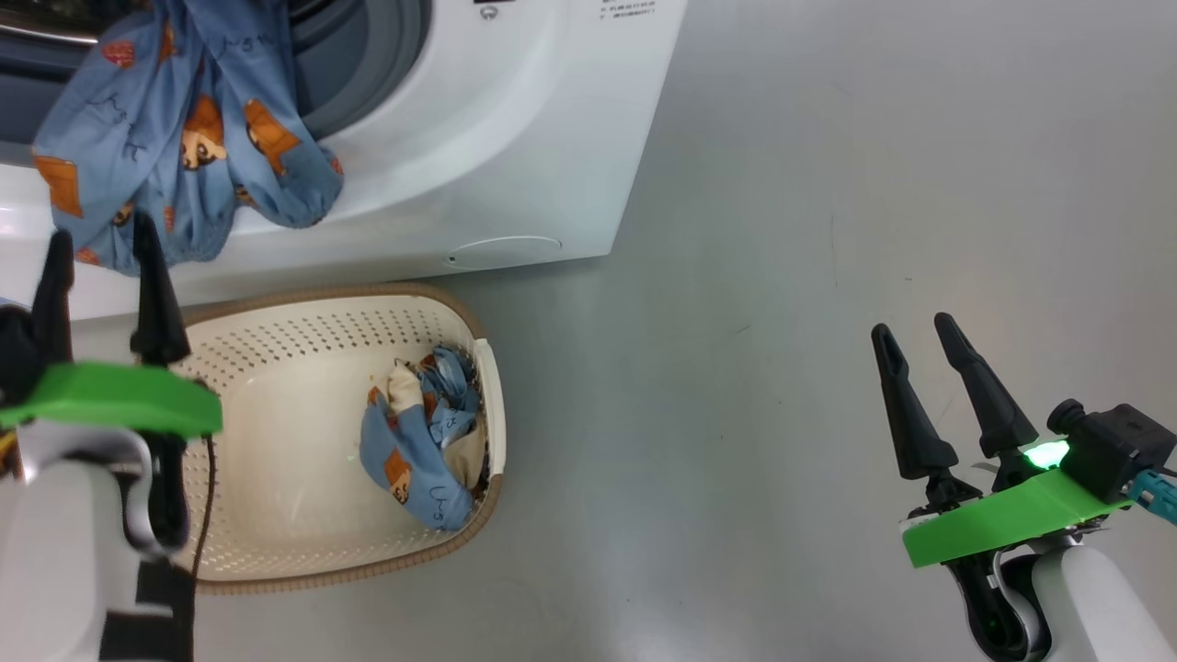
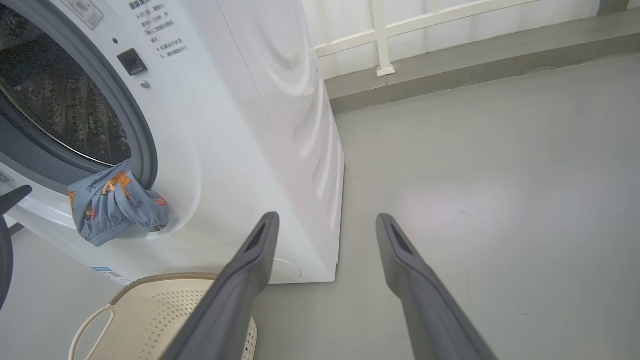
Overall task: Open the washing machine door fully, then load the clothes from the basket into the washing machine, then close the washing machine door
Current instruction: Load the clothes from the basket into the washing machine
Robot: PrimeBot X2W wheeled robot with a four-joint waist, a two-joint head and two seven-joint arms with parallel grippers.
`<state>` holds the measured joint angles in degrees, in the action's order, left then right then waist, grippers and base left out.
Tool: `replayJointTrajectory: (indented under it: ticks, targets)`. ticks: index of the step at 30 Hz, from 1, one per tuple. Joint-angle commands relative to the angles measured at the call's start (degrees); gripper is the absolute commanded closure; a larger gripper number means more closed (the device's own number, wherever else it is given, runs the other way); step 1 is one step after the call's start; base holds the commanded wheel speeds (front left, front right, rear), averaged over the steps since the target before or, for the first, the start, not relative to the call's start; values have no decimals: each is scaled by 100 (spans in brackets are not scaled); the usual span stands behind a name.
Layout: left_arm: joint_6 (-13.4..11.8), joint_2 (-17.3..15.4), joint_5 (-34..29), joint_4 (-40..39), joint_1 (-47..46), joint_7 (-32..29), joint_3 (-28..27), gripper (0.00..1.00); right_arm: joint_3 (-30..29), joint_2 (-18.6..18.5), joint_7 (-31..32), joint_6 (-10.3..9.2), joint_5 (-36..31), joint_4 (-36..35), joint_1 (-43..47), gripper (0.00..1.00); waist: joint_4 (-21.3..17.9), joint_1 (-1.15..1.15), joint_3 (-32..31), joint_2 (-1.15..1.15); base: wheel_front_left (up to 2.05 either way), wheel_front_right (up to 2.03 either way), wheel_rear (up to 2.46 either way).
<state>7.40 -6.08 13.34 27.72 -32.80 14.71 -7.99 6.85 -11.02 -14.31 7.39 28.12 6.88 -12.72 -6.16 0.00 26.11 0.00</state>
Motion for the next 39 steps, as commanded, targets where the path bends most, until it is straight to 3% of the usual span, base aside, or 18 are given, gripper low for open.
replayJointTrajectory:
  ticks: [1,22,39]
  targets:
    - [8,-156,-58,-229,229,29,-197,0,104,-87,-69,10,-56,-122,162,0,16,0,-45,0,0,0,0]
    - [9,204,-165,-1836,2234,29,-386,0,78,-252,-69,10,-3,-94,416,0,117,0,-365,0,0,0,0]
    - [9,245,-130,-1793,2156,29,-298,0,82,-271,-69,10,1,-110,415,0,149,0,-330,0,0,0,0]
